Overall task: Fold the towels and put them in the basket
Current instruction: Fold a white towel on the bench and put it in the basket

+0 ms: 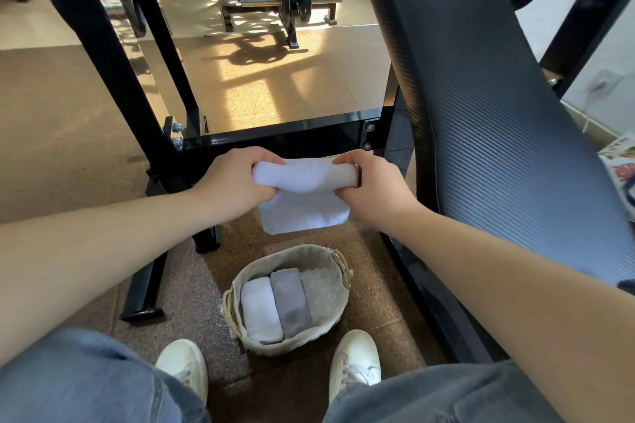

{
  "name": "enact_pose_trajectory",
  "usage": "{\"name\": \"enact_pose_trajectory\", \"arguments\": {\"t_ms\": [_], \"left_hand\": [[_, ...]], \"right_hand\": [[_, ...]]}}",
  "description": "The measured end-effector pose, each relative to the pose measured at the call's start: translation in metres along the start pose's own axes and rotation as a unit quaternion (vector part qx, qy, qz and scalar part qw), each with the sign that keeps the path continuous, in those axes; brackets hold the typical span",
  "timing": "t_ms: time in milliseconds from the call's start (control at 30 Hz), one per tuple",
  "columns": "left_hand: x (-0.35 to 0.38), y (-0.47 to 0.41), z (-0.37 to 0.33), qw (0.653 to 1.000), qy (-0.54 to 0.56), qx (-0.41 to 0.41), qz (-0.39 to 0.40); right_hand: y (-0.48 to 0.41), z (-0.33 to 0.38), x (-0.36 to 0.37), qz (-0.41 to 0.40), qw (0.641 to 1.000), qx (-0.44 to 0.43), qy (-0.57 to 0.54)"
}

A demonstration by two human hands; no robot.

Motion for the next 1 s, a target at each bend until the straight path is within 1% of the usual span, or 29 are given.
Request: {"name": "enact_pose_trajectory", "arguments": {"t_ms": [167,267,333,400,467,533,633,700,767,833,900,967,1000], "left_hand": [[-0.002,-0.001,-0.001,1.000,-0.009,0.004,0.001],[-0.002,0.002,0.000,0.999,-0.020,0.031,-0.015],[-0.003,0.003,0.002,0.999,-0.021,0.035,-0.033],[-0.003,0.004,0.003,0.999,-0.018,0.040,-0.020],[-0.001,0.005,0.003,0.999,0.000,0.041,0.002],[-0.001,0.005,0.002,0.999,0.024,0.035,-0.001],[-0.002,0.005,0.000,0.998,0.058,0.019,-0.022],[-0.001,0.006,-0.001,0.995,0.095,0.003,-0.020],[0.000,0.008,-0.001,0.993,0.120,-0.004,-0.015],[-0.001,0.009,-0.001,0.993,0.115,0.002,-0.018],[-0.005,0.008,-0.001,0.996,0.080,0.014,-0.032],[-0.008,0.006,-0.001,0.997,0.055,0.029,-0.048],[-0.008,0.005,-0.001,0.996,0.060,0.030,-0.052]], "right_hand": [[-0.002,0.001,0.000,0.000,1.000,0.000,0.000],[-0.003,-0.002,0.002,0.019,1.000,0.003,-0.014],[-0.003,-0.004,0.002,0.036,0.998,0.013,-0.042],[-0.001,-0.006,0.001,0.050,0.996,0.015,-0.070],[-0.001,-0.007,0.001,0.077,0.989,0.036,-0.121],[-0.001,-0.009,0.002,0.094,0.979,0.062,-0.170],[-0.003,-0.013,0.003,0.101,0.962,0.109,-0.229],[-0.003,-0.016,0.005,0.099,0.946,0.142,-0.273],[-0.003,-0.016,0.006,0.088,0.939,0.155,-0.295],[-0.002,-0.015,0.008,0.091,0.934,0.150,-0.311],[-0.001,-0.013,0.008,0.120,0.926,0.133,-0.332],[0.003,-0.009,0.007,0.155,0.927,0.098,-0.328],[0.004,-0.007,0.007,0.167,0.930,0.078,-0.318]]}}
Point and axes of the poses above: each hand's wrist, its own y-axis away from the middle knuckle, its own x-axis out of the palm, z = x × y, the point moved 4 cm from there along -y, towards the middle knuckle, and after that the axes turned 6 degrees about x, right-handed, at the moved point
